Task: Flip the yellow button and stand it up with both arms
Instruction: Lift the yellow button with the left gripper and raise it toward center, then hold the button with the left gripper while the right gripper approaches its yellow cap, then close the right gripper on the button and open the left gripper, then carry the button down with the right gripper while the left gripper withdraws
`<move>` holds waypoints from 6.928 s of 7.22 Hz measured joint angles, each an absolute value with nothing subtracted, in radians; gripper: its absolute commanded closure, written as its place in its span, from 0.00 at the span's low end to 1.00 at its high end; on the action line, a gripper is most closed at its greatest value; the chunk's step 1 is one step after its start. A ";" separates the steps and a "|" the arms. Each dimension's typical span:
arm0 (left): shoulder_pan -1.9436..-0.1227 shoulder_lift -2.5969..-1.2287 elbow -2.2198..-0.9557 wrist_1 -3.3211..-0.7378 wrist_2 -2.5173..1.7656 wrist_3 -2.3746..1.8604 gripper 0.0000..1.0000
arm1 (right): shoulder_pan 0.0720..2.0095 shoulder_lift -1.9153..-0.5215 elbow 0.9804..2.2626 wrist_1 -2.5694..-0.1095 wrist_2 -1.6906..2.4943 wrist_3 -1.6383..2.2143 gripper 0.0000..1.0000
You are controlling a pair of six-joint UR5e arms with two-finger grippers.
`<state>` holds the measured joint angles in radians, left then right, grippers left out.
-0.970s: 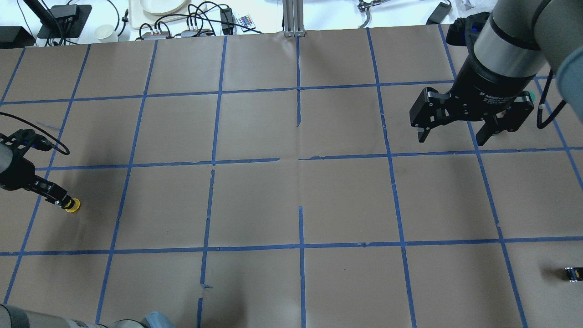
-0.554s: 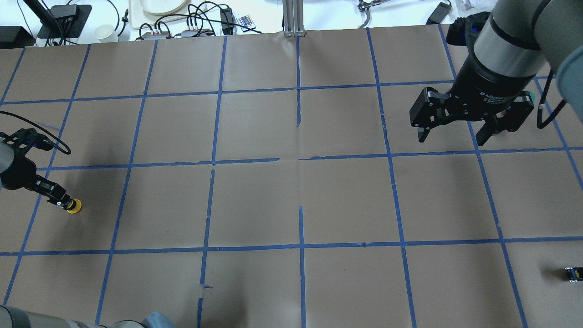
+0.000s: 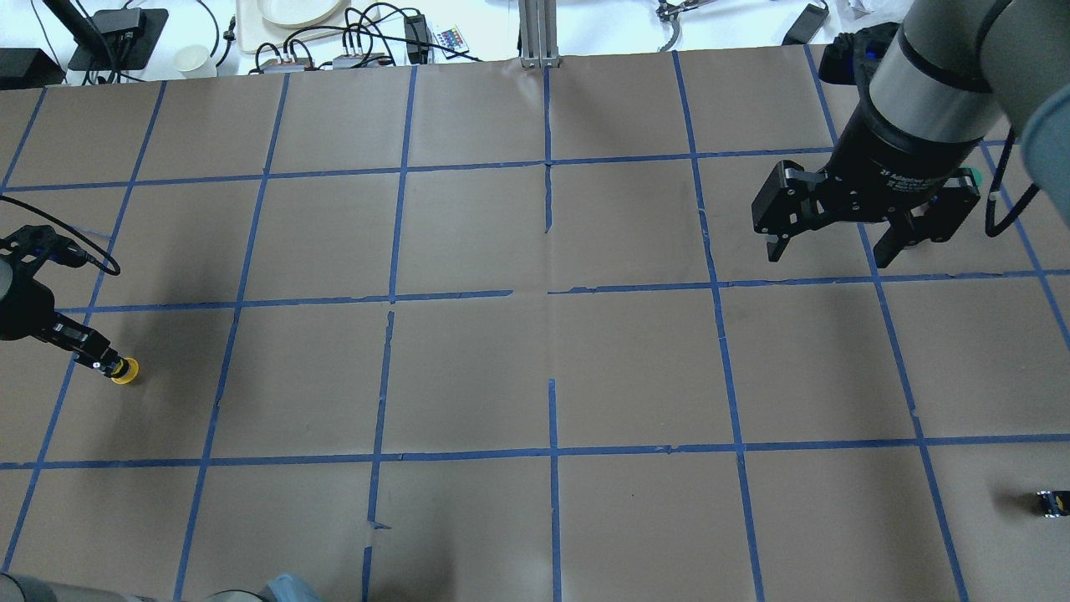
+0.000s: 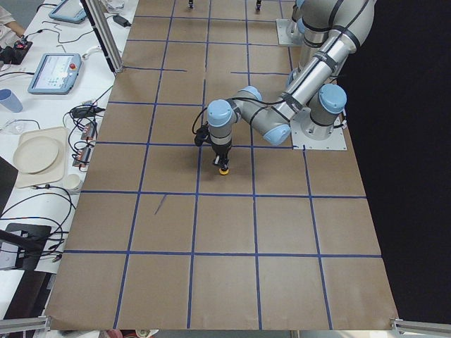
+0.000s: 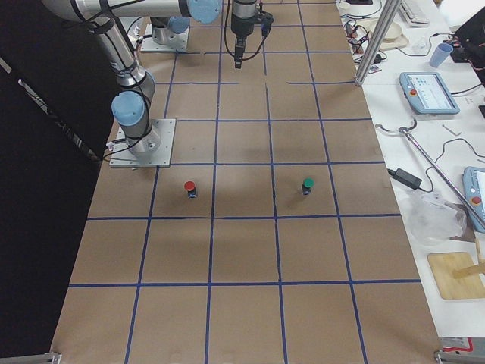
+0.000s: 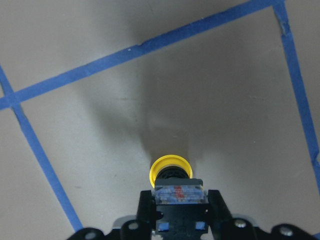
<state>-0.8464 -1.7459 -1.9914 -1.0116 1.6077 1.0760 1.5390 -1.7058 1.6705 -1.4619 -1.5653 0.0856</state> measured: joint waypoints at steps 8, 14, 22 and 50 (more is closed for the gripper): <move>-1.186 -1.499 -1.973 -1.427 0.754 0.683 0.98 | 1.466 -1.716 1.630 -1.410 -1.462 0.085 0.00; -1.384 -1.429 -2.009 -1.418 0.138 0.188 0.99 | 1.321 -1.663 1.637 -1.219 -0.715 0.627 0.00; -1.441 -1.421 -2.013 -1.405 0.088 0.033 0.99 | 1.381 -1.596 1.664 -1.192 -0.346 1.087 0.00; -1.406 -1.415 -2.001 -1.404 0.106 0.004 0.01 | 1.440 -1.647 1.713 -1.217 -0.414 1.139 0.95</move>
<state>-1.4056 -1.4154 -2.0007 -1.4042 0.1059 0.0036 1.4404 -1.6470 1.7127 -1.2171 -0.4143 1.1393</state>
